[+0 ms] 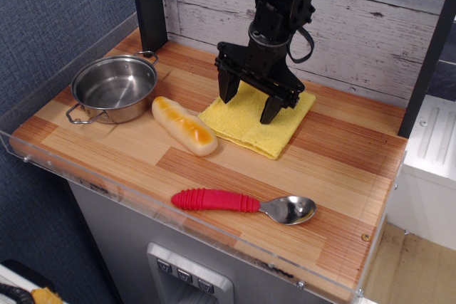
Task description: Move yellow cloth to the right corner
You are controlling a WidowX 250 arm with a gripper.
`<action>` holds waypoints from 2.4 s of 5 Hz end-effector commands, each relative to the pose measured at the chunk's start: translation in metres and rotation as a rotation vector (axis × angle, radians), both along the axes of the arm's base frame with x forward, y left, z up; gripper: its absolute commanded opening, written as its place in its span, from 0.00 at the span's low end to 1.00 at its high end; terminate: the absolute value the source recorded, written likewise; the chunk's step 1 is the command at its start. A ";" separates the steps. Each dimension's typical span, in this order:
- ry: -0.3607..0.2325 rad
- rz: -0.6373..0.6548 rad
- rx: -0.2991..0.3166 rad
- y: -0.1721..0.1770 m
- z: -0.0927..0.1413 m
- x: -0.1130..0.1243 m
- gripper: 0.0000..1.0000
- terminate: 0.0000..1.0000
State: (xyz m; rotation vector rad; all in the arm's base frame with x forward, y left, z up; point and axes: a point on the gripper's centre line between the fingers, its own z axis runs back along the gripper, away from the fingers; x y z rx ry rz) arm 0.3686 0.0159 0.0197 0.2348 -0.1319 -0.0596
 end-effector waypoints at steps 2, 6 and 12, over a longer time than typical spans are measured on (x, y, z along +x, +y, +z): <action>0.025 -0.007 -0.094 -0.013 -0.013 0.007 1.00 0.00; 0.009 -0.199 -0.031 -0.066 -0.013 0.004 1.00 0.00; 0.022 -0.364 -0.013 -0.117 -0.020 -0.005 1.00 0.00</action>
